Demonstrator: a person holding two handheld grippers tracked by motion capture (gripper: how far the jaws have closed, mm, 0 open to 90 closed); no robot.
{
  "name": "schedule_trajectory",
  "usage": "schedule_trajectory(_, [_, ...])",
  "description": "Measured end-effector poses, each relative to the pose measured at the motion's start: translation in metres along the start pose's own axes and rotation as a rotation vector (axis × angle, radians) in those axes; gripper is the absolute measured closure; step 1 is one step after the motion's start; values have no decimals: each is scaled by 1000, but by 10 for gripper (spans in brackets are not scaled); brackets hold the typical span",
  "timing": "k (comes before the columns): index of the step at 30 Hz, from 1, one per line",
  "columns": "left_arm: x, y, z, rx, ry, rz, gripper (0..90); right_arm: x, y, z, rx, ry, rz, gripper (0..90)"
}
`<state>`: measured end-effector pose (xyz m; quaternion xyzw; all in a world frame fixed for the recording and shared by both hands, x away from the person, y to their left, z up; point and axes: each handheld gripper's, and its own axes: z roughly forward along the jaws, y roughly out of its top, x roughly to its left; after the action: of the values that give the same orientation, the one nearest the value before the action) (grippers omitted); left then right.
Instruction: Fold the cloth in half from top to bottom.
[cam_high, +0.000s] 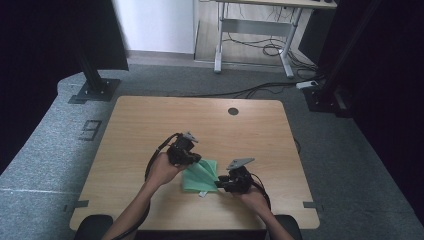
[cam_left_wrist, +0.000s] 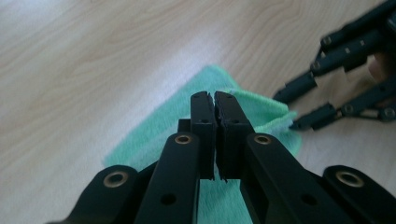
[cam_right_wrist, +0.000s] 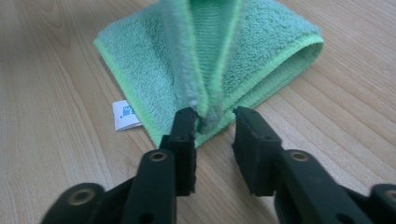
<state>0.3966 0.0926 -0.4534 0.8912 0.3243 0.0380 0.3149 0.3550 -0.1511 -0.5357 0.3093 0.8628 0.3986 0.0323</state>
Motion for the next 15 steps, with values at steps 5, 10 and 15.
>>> schedule_trajectory(5, [-7,-18,-6,-11,-8,-13,863,1,0,-2,-1,-3,-8,610])
schedule_trajectory(10, [-15,-34,-6,-4,-6,-16,861,-1,-3,-7,-6,-7,-5,569])
schedule_trajectory(15, [-22,-54,-5,1,-7,-23,848,-7,-7,-14,-11,-10,2,526])
